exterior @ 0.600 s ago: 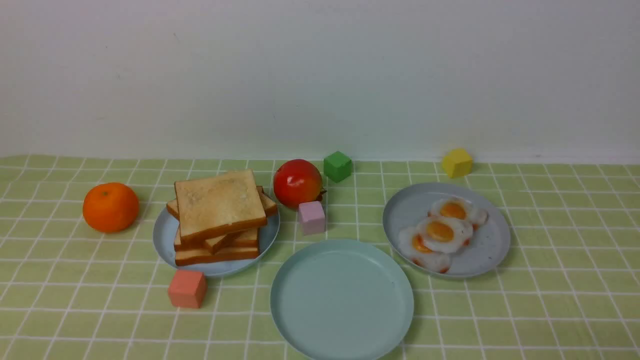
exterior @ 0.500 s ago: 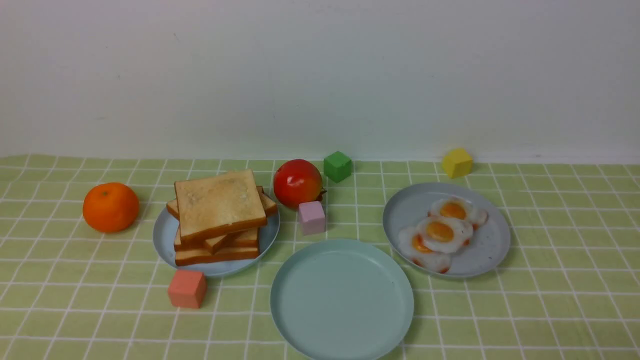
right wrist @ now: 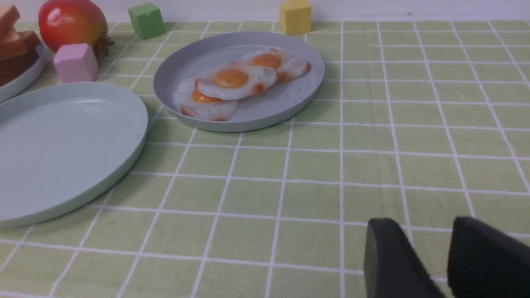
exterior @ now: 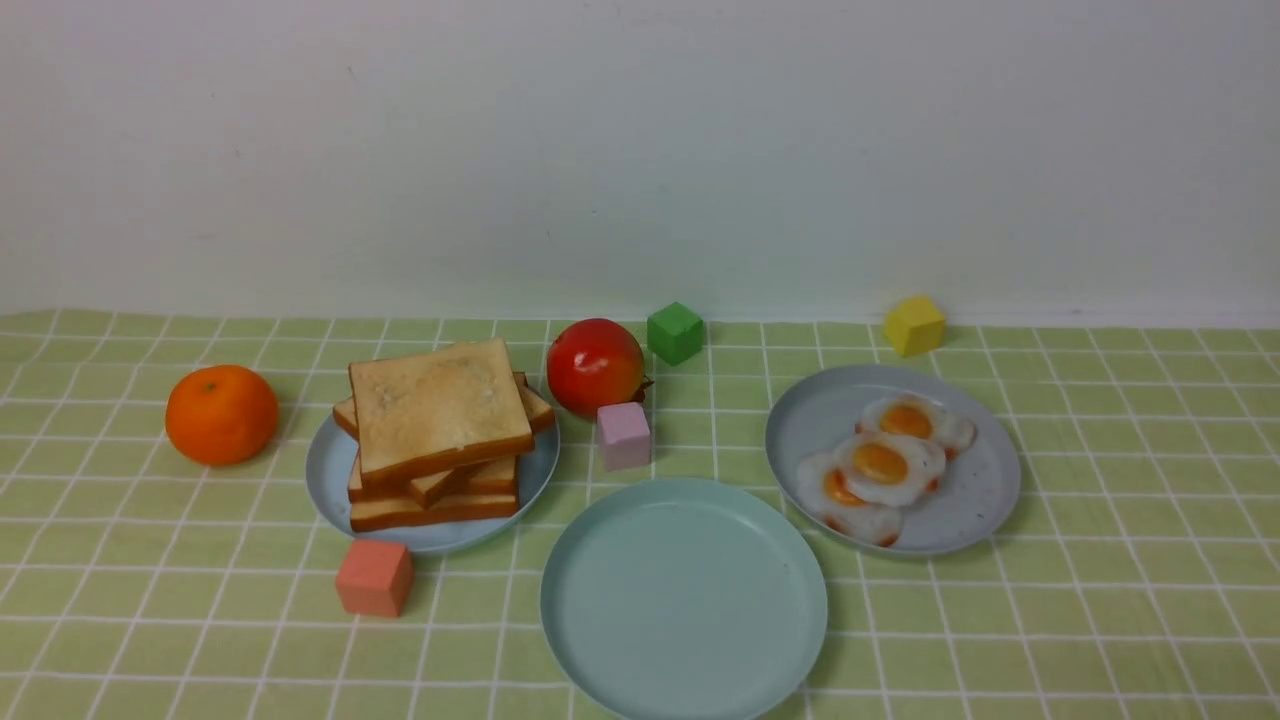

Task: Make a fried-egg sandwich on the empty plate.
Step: Use the left arm to grab a slice of bread

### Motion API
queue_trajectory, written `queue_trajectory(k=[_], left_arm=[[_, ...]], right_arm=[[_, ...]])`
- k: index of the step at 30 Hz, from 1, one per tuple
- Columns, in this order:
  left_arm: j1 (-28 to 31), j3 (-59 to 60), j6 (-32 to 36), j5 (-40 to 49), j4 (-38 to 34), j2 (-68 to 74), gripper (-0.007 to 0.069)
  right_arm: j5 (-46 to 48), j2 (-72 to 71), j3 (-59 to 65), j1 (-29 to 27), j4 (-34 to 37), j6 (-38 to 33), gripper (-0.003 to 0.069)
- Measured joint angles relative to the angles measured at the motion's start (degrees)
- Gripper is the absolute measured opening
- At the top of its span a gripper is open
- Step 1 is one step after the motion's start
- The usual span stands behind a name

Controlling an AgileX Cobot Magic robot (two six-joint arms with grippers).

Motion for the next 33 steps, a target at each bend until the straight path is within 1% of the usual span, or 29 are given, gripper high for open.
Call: queue_trajectory(k=[11,16,18,19,22,25,29,33], left_arm=[[0.0,0.0,0.0,-0.9,0.0,0.0,0.0028],[0.0,0.0,0.0,-6.4,0.0,0.0,0.0031],[0.0,0.0,0.0,-11.7,-0.5,0.0,0.0034],[0.0,0.0,0.0,-11.7,-0.6,0.0,0.0035],[0.0,0.0,0.0,-20.1,-1.2,0.0,0.0038],[0.0,0.0,0.0,-24.5,-1.4,0.0,0.0039],[0.0,0.0,0.0,-26.1,-1.4,0.0,0.0041],[0.0,0.0,0.0,-26.4,-1.4,0.0,0.0048]], right_arm=[[0.0,0.0,0.0,0.0,0.0,0.0,0.0241],[-1.9,0.0,0.3,0.0,0.0,0.0,0.0241],[-4.8,0.0,0.5,0.0,0.0,0.0,0.0241],[-5.5,0.0,0.5,0.0,0.0,0.0,0.0241],[-12.8,0.0,0.5,0.0,0.0,0.0,0.0241],[-18.1,0.0,0.5,0.0,0.0,0.0,0.0241],[-20.8,0.0,0.5,0.0,0.0,0.0,0.0241],[-21.1,0.0,0.5,0.0,0.0,0.0,0.0241]])
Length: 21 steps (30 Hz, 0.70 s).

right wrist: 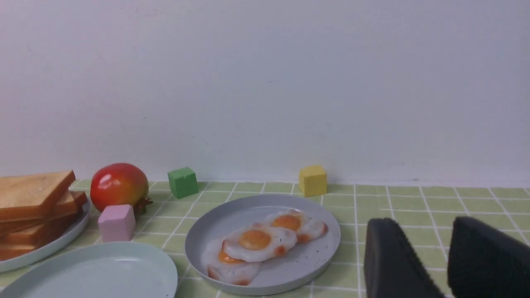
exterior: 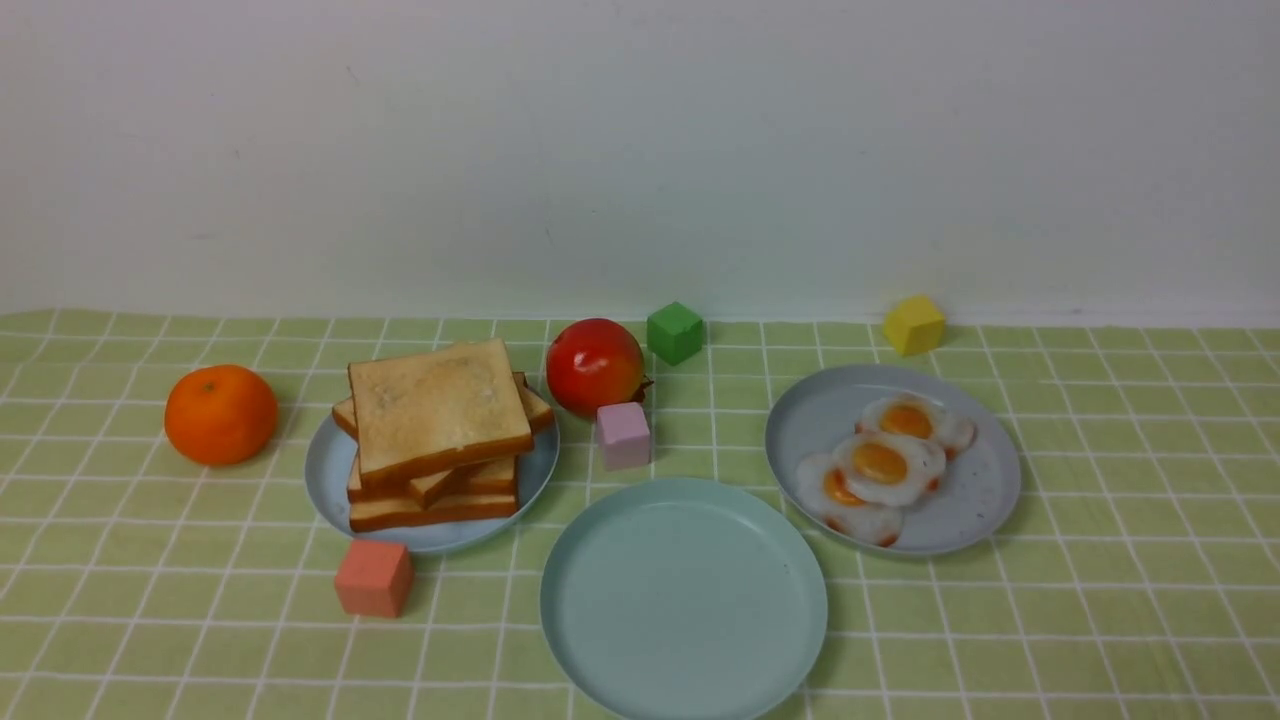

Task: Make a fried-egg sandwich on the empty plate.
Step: Use the left arm to grab a slice of bread

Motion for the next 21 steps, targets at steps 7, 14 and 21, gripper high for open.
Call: queue_trajectory(k=[7,14,21], left_arm=[[0.0,-0.2,-7.3,-12.4,-6.5,0.0,0.0057],[0.0,-16.9,-12.8,-8.4,-7.8,3.0,0.0066],[0.0,-37.7,-19.2,11.7,-9.0,20.2,0.0074]], right_arm=[[-14.0,0.0,-0.3,0.0,2.2,6.2,0.0241],[-12.5,6.4,-13.8,0.0,3.5,10.9,0.0241],[2.6,22.0,-36.6,0.0,3.5,11.5,0.0241]])
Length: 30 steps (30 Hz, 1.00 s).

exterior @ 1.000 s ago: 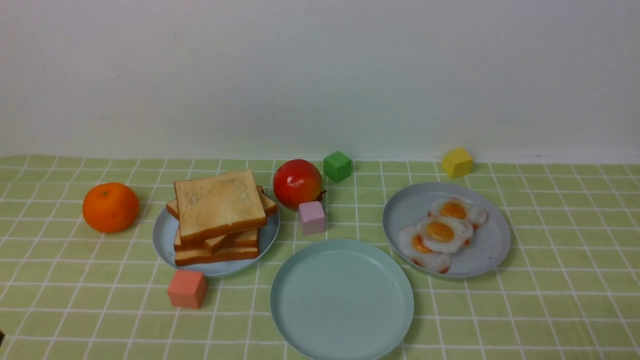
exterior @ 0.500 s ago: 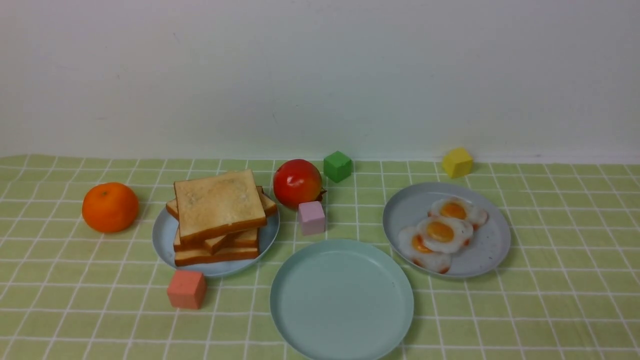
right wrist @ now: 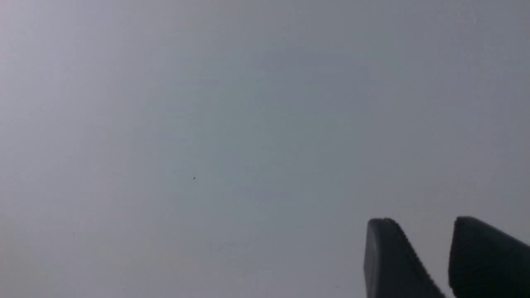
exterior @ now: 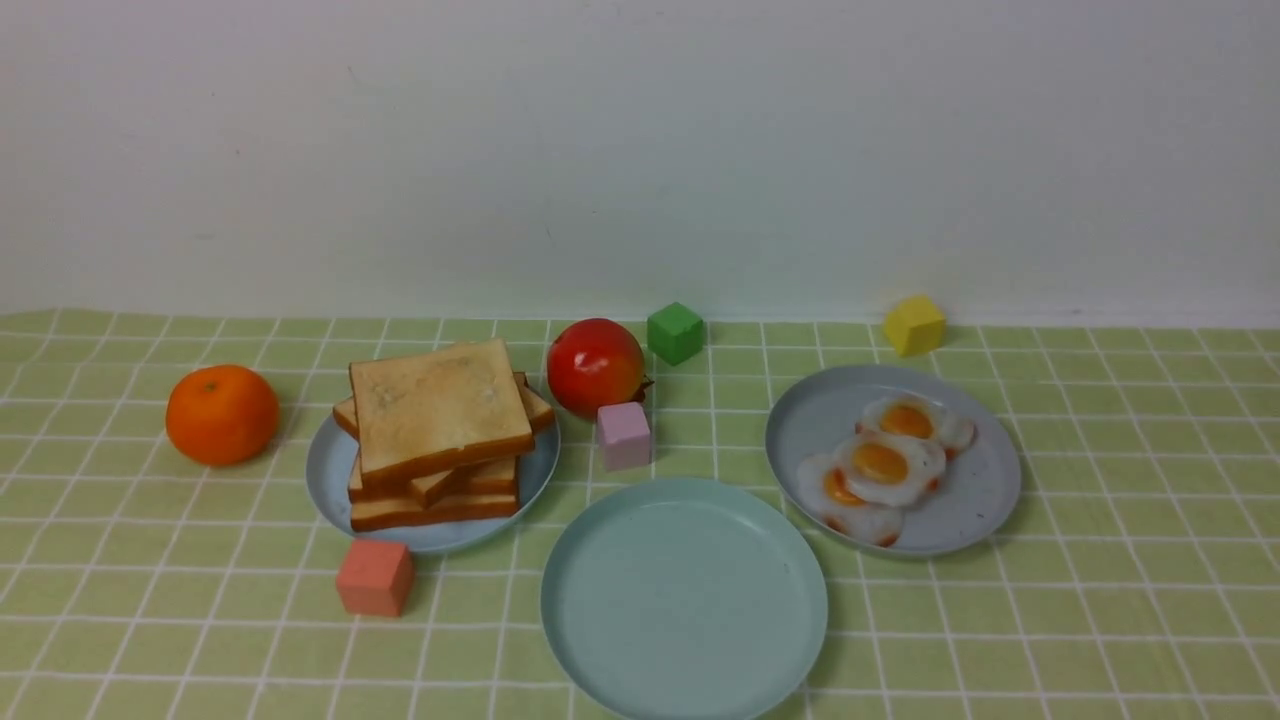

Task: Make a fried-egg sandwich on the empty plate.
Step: Use the left arm to grab a slice of bread

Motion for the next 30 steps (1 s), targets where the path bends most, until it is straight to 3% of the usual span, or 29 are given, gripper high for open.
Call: queue_trajectory(k=[3,6,10,16,18,19,20,21,22,26,27,30], left_arm=[[0.0,-4.9,-2.2,12.8,-0.5,11.1,0.0075],[0.0,-5.2,-2.4,16.9,-0.2,20.1,0.0077],[0.0,-5.2,-2.4,18.0,0.2,31.2,0.0078],[0.0,-6.0,0.3,20.3,-5.7,45.2,0.0082],[0.0,-7.8,7.1,21.7,-10.5,51.8,0.0083],[0.0,-8.1,8.2,21.8,-10.9,52.2,0.0083],[0.0,-9.9,12.8,22.3,-14.1,55.6,0.0085],[0.0,-10.2,13.3,22.5,-14.5,56.0,0.0085],[0.1,-12.8,17.7,23.0,-18.0,59.5,0.0086],[1.5,-17.2,22.0,24.4,-22.9,64.8,0.0099],[2.9,-19.3,23.4,24.9,-24.7,67.8,0.0125],[4.3,-22.3,25.1,25.0,-25.1,71.5,0.0195]], right_arm=[[11.6,8.3,-9.6,0.0,-0.1,0.6,0.0241],[16.6,13.6,-11.9,0.0,-1.0,0.6,0.0241],[20.4,18.7,-11.1,0.0,0.2,0.6,0.0241],[29.1,25.6,-10.2,0.0,10.6,-1.0,0.0241],[33.7,29.3,-10.2,0.0,18.3,-9.1,0.0241],[34.3,29.5,-10.2,0.0,19.6,-9.8,0.0241],[35.8,31.4,-10.2,0.0,25.0,-16.8,0.0241],[36.2,31.6,-10.2,0.0,25.7,-17.7,0.0241],[37.4,33.3,-10.2,0.0,32.5,-26.2,0.0241],[39.2,34.9,-10.2,0.0,43.2,-38.9,0.0251],[40.4,35.5,-10.2,0.0,48.6,-45.8,0.0269],[41.4,35.7,-10.2,0.9,53.2,-52.3,0.0317]])
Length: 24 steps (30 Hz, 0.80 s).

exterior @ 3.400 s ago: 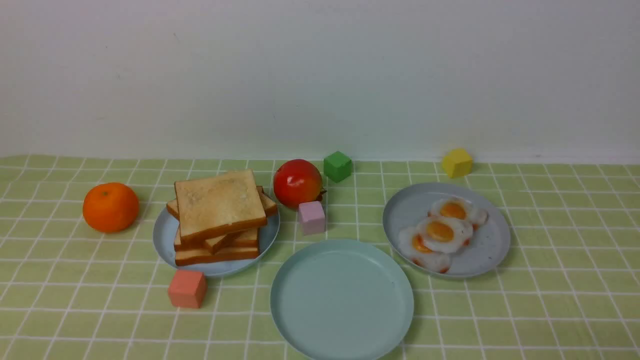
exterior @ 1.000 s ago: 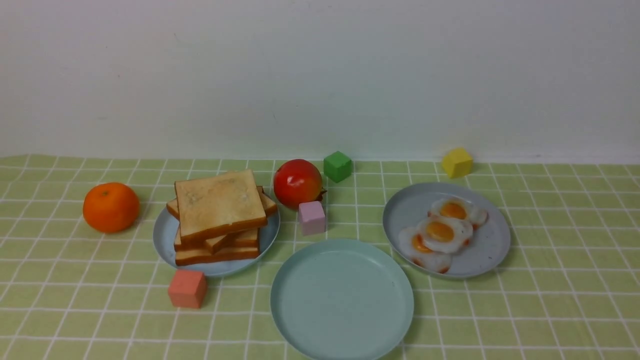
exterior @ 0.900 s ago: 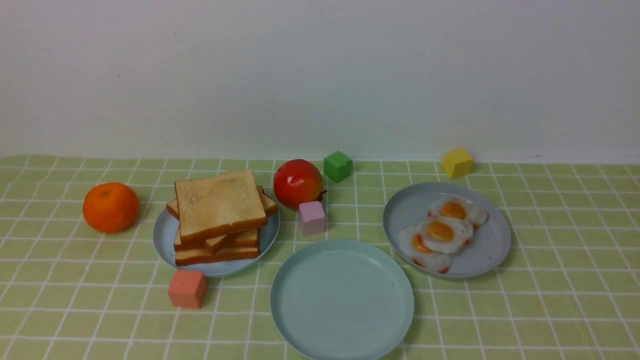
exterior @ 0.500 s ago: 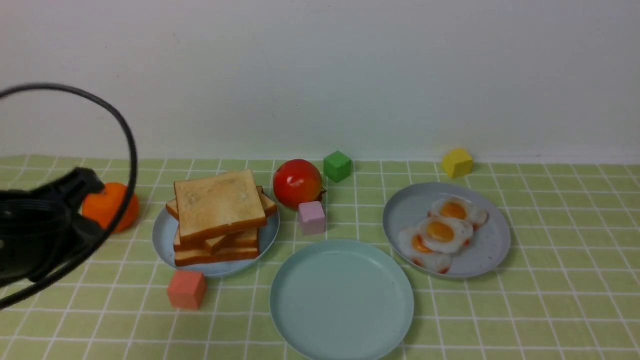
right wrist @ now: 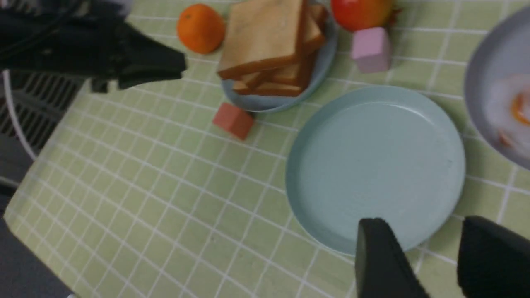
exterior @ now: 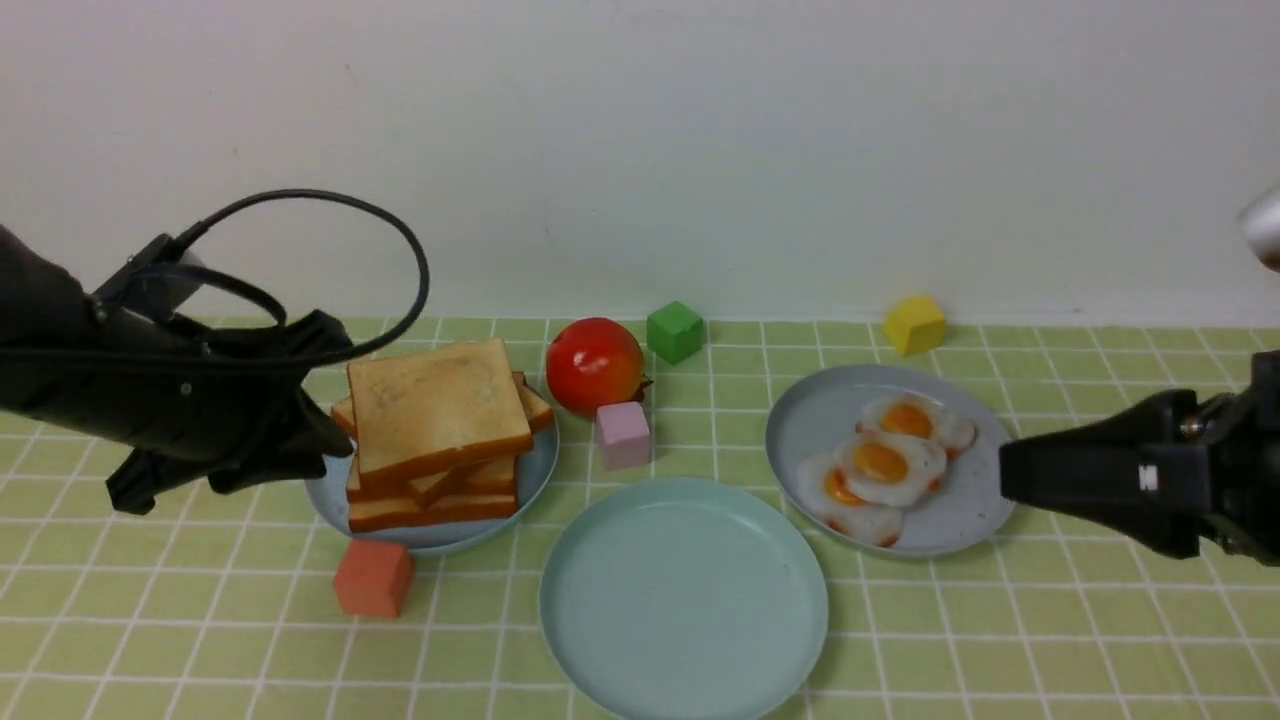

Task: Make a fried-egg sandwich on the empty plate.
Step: Use the left arm to grab a slice of bread

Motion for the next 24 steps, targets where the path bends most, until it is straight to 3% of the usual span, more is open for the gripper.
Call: queue_trajectory(k=[6,10,18,24], left_arm=[[-0.1,-3.5,6.5,-0.2,-3.3,6.5,0.0417],[-0.1,-3.7,10.1,-1.4,-7.6,9.3,0.0463],[-0.1,-3.8,15.6,-3.8,-14.1,12.9,0.0430],[-0.1,-3.8,18.1,-4.1,-16.3,13.7,0.0305]], right_arm=[[0.1,0.1,-1.3,6.8,0.7,-3.1,0.0467],[0.1,0.1,-3.5,9.9,0.7,-3.6,0.0509],[-0.1,0.1,-6.1,11.3,1.2,-3.8,0.0510],[0.7,0.1,-6.2,11.5,1.2,-3.8,0.0479]])
